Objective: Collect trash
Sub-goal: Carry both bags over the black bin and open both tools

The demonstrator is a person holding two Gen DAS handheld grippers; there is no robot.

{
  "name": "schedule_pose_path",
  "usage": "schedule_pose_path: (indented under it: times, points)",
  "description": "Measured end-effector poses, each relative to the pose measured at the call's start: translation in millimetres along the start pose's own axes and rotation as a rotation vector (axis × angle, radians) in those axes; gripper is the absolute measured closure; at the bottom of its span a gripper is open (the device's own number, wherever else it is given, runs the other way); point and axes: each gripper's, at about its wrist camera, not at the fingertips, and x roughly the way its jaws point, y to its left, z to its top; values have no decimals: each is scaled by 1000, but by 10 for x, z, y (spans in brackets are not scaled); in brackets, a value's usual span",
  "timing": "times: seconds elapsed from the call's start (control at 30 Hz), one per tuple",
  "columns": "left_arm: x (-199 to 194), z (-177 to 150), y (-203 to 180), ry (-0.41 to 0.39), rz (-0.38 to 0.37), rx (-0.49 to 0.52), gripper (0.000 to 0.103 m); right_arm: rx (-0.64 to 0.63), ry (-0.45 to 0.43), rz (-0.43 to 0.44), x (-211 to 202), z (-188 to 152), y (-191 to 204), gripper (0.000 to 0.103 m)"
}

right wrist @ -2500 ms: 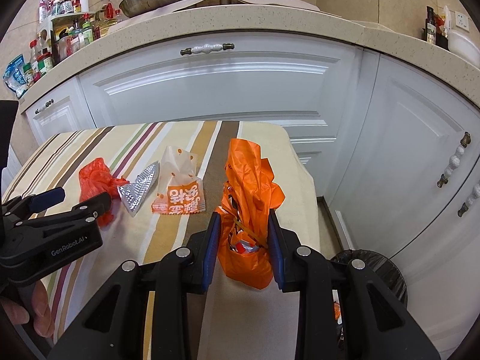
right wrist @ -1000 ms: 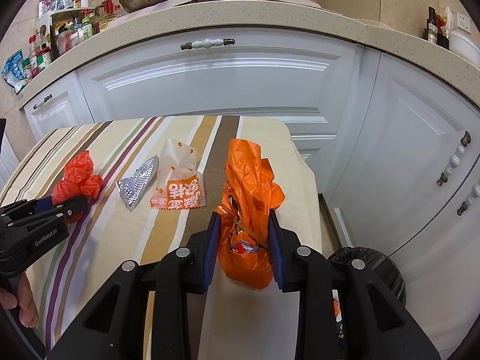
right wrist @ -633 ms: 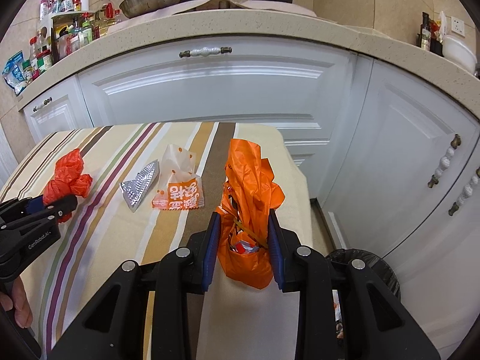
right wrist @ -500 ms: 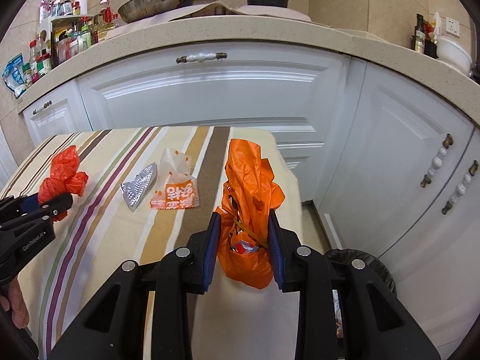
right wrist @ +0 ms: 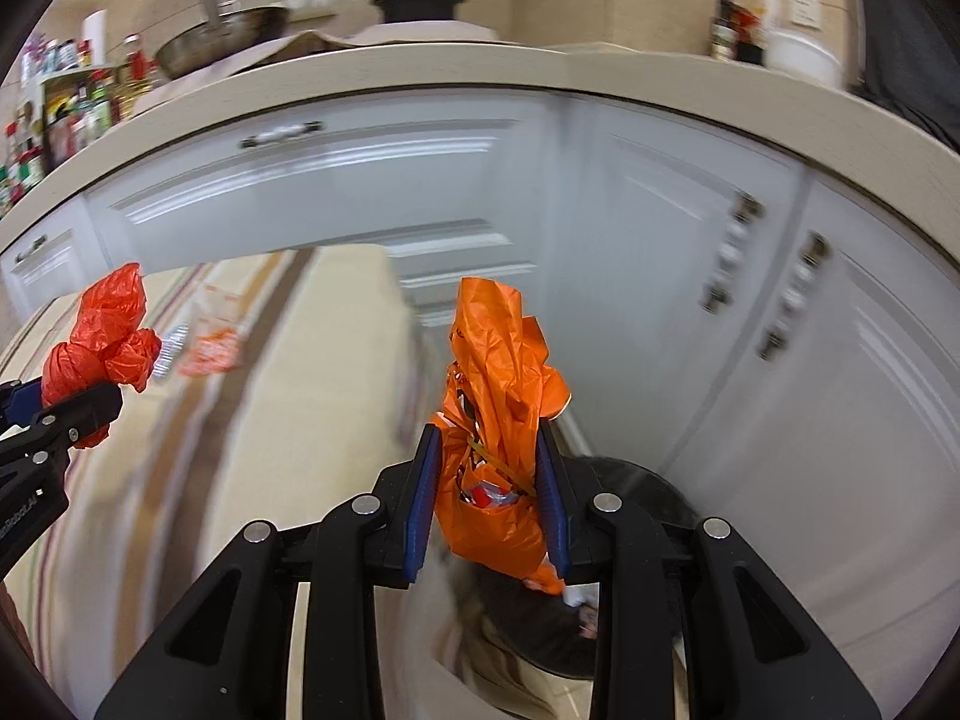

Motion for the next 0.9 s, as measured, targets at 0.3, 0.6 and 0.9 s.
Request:
schedule_pose_path:
  times: [0.3,0.6,0.9]
  points:
    - [166,45,-1153,16,-114,150,69,85,41,-98,39,-262,-787,72]
    - [522,-21,-1867,68,-136,231,69,144,76,-140,250,-428,-1229,72]
    - [839,54,-2164,108,-143,247,69,185,95,-149,523,-461,-1447,72]
